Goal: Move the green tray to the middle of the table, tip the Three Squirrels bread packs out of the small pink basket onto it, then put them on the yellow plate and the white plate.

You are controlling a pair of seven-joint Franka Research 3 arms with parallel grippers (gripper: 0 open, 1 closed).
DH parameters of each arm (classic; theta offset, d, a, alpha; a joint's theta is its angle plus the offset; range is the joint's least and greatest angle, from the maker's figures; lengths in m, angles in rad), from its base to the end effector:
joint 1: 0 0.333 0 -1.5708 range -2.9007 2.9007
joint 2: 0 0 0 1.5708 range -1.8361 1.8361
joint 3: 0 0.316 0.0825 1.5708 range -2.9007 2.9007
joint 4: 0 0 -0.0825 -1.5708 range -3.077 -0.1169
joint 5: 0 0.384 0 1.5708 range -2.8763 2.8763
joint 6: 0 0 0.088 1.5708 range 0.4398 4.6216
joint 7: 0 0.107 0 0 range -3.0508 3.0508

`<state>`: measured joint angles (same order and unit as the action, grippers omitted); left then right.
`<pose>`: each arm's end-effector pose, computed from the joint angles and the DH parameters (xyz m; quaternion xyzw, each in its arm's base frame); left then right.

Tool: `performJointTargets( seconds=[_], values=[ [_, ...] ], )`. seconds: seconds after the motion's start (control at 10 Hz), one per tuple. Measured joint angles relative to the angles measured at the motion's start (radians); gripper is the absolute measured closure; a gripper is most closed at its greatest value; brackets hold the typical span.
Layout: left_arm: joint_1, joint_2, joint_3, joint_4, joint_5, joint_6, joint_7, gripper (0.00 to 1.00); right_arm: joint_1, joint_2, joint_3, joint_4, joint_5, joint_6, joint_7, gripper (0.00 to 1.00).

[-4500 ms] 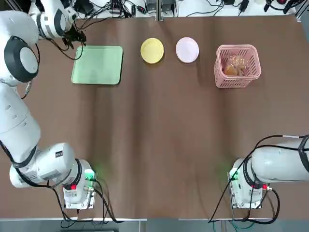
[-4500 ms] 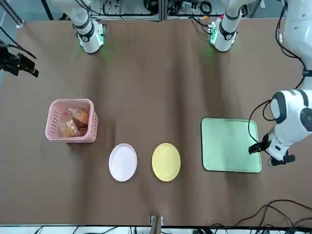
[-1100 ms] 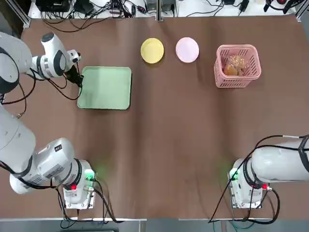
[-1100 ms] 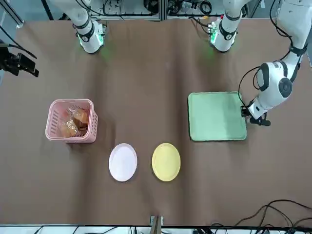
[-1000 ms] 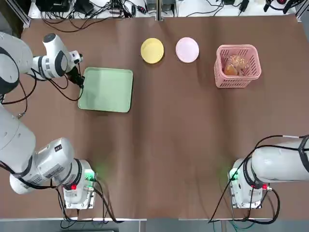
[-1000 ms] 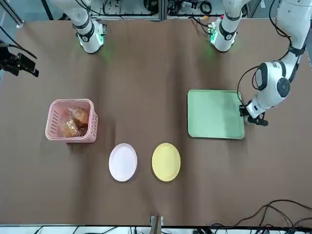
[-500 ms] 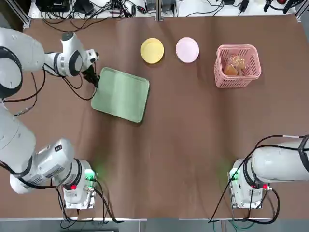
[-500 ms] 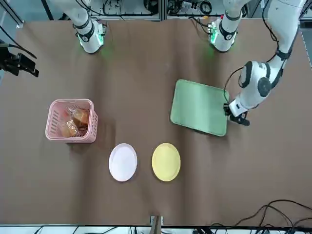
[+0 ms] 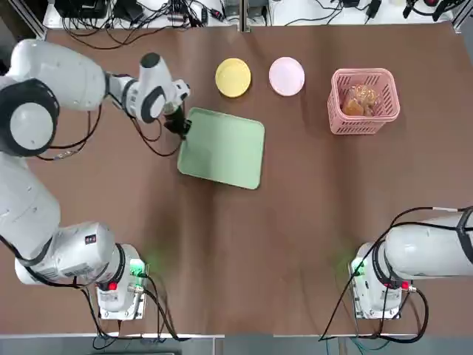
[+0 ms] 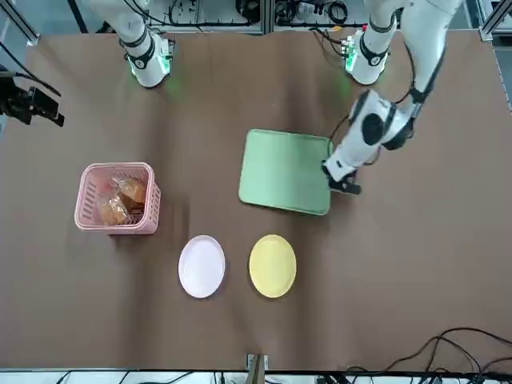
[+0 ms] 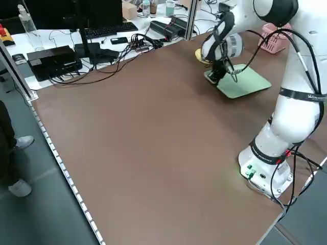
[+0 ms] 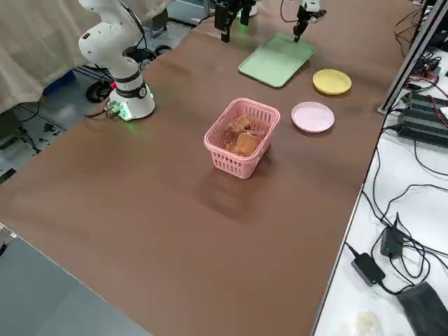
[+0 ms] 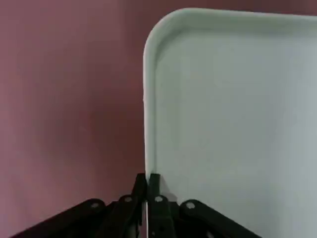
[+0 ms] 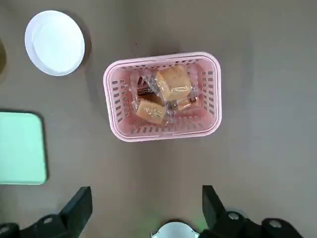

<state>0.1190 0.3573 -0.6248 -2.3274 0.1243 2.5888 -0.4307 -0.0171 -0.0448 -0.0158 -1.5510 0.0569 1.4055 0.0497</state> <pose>0.4474 -0.2612 0.2125 0.9944 -0.0769 -0.0407 0.0592 0.5229 -0.0106 0.6444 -0.9976 0.0379 0.0505 0.0282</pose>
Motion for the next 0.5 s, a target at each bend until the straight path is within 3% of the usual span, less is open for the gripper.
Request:
performJointTargets(
  seconds=[0.2,0.5],
  values=[
    [-0.098,0.054,0.001,0.059,0.000,0.000,-0.114,0.95,0.040,0.001,0.001,-0.011,-0.001,0.038,0.001,0.04],
    [-0.184,0.139,0.005,0.151,0.000,0.000,-0.196,0.94,0.094,0.012,0.002,-0.133,-0.002,0.176,0.001,0.04]
  ],
)
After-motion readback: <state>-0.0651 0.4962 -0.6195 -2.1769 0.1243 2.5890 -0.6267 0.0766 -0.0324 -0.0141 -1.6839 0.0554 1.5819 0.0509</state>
